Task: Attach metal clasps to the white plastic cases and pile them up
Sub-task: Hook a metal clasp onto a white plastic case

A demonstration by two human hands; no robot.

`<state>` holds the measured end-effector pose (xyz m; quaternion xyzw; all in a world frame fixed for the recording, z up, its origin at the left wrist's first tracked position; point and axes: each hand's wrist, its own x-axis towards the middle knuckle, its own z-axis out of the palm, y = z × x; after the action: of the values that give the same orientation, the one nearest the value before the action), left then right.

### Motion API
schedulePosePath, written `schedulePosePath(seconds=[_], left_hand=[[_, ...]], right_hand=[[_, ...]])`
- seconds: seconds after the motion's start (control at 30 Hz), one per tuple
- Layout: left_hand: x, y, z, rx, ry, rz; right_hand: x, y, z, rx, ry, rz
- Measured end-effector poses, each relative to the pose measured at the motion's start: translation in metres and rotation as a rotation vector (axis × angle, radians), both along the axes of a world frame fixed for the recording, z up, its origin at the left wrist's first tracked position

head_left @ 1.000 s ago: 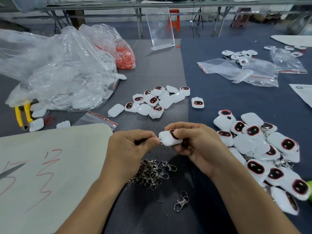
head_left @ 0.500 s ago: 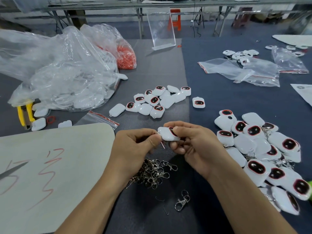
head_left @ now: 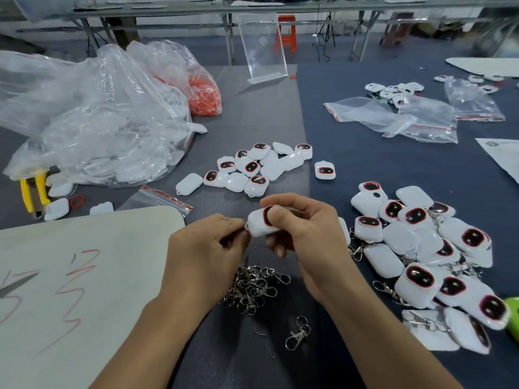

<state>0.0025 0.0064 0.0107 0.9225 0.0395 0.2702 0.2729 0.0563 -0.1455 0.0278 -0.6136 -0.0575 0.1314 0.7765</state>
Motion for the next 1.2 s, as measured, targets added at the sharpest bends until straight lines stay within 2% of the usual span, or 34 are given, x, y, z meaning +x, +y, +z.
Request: schedulePosePath(seconds=[0.1,0.3,0.33,0.4,0.53,0.6,0.63,0.7,0.8,0.87,0.97,1.03,1.13,1.2], left_hand=[[0.002,-0.006,0.000,-0.434,0.019,-0.097],[0.006,-0.012,0.003,-0.734,0.085,-0.236],[0.007,-0.010,0.002,-0.727,0.103,-0.226],[0.007,-0.007,-0.001,-0.578,0.121,-0.179],[0.001,-0.006,-0.005,-0.047,0.219,-0.142],[-0.002,-0.007,-0.006,0.105,0.188,-0.146],[-0.003,-0.007,-0.006,0.098,0.157,-0.136],[-0.002,-0.007,-0.004,-0.123,0.116,-0.100],[0.006,-0.010,-0.003,-0.498,0.107,-0.157],[0.008,-0.014,-0.001,-0.621,0.109,-0.218],[0.007,-0.015,-0.001,-0.727,0.114,-0.216],[0.007,-0.012,-0.003,-0.615,0.114,-0.162],[0.001,-0.007,-0.003,-0.126,0.194,-0.077],[-0.002,-0.007,-0.003,0.151,0.216,-0.075]], right_hand=[[0.005,-0.006,0.003,0.043,0.123,0.022],[0.009,-0.010,0.002,0.082,0.215,0.040],[0.009,-0.010,0.001,0.095,0.214,0.039],[0.007,-0.007,-0.001,0.067,0.139,-0.003],[-0.001,-0.001,-0.009,-0.263,-0.303,-0.106],[-0.006,0.002,-0.011,-0.367,-0.451,-0.093],[-0.006,0.002,-0.011,-0.364,-0.456,-0.099],[-0.001,0.002,-0.008,-0.247,-0.314,-0.133],[0.005,-0.001,-0.002,0.003,0.064,-0.126],[0.006,-0.001,-0.003,0.121,0.228,-0.086],[0.004,0.003,-0.006,0.201,0.288,-0.067],[0.003,0.005,-0.007,0.137,0.157,-0.117],[-0.007,0.005,-0.012,-0.289,-0.350,-0.201],[-0.016,0.009,-0.016,-0.476,-0.548,-0.179]])
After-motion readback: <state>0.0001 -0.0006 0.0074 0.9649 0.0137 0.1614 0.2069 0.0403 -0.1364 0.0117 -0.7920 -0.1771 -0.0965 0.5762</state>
